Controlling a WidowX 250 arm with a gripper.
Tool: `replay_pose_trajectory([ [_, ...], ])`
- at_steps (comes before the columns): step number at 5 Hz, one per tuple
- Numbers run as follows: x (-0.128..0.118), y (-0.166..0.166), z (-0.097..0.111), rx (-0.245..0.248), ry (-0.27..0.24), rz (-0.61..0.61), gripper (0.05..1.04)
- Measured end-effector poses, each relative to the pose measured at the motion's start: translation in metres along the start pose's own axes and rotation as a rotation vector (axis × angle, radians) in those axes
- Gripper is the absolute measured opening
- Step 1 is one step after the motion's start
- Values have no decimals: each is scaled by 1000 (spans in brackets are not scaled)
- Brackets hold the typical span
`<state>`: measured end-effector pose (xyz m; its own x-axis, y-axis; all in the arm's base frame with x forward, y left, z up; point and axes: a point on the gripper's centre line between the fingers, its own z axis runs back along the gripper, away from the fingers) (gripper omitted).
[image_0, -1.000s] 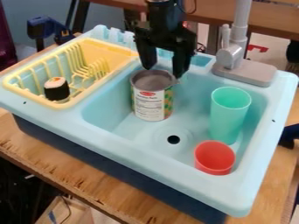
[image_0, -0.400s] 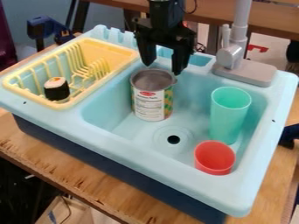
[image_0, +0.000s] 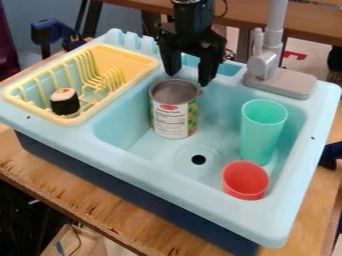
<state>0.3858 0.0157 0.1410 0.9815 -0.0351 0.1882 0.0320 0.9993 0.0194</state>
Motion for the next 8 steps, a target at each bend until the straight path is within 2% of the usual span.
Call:
replay_pose_trajectory([
  [1,2,-1,-2,-7,-11,-6,1001],
  [2,-11,-4,-2,-23,-25,3,1000],
  [3,-28,-6,-1,-28,-2,17,1000],
  [6,-63,-4,-1,-9,103,78,1000],
  [7,-77,-2,3,17,157,116,1000],
  [8,-96,-7,12,66,222,142,1000],
])
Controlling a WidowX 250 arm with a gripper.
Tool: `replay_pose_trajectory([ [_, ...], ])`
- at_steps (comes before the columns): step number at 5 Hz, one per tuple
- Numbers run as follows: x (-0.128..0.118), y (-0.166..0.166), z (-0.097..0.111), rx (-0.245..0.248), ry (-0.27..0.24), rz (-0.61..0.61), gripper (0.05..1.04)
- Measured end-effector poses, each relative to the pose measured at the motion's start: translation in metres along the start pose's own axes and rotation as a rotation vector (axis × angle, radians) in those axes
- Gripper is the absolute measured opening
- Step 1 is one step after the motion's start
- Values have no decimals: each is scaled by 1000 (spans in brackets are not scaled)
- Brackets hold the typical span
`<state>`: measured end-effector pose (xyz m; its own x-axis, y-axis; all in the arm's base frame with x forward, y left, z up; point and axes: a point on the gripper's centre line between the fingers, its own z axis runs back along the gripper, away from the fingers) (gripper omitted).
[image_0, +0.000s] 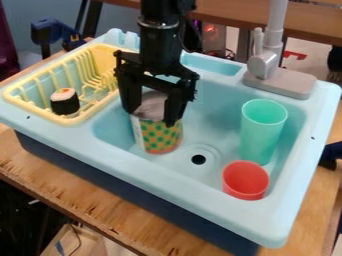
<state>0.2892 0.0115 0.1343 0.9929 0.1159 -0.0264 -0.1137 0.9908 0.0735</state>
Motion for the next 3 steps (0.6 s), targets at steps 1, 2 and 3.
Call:
replay_pose_trajectory([
  [1,-22,-9,14,34,25,5,1000],
  [2,-30,-12,24,29,17,15,1000],
  [3,-35,-11,32,24,13,18,1000],
])
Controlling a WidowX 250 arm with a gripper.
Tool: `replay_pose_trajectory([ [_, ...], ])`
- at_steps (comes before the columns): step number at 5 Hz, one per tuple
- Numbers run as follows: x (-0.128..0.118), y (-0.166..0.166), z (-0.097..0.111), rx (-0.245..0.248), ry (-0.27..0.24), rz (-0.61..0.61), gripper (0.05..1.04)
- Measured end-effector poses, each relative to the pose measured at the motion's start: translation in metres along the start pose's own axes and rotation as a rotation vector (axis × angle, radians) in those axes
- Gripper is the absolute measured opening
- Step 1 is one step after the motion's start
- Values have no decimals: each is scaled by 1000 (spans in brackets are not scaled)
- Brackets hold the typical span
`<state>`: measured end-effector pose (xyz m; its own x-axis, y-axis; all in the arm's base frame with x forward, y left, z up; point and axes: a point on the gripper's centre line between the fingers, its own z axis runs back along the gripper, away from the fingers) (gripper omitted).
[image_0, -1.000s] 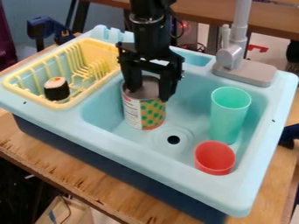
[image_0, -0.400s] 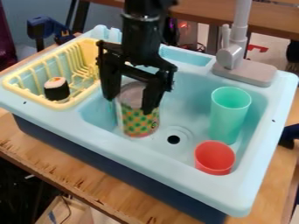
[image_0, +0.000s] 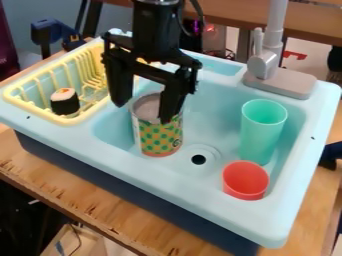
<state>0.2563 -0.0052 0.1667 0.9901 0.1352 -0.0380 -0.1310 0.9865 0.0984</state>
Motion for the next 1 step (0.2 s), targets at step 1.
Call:
replay_pose_trajectory([
  [1,1,-2,20,-29,-7,-61,1000],
])
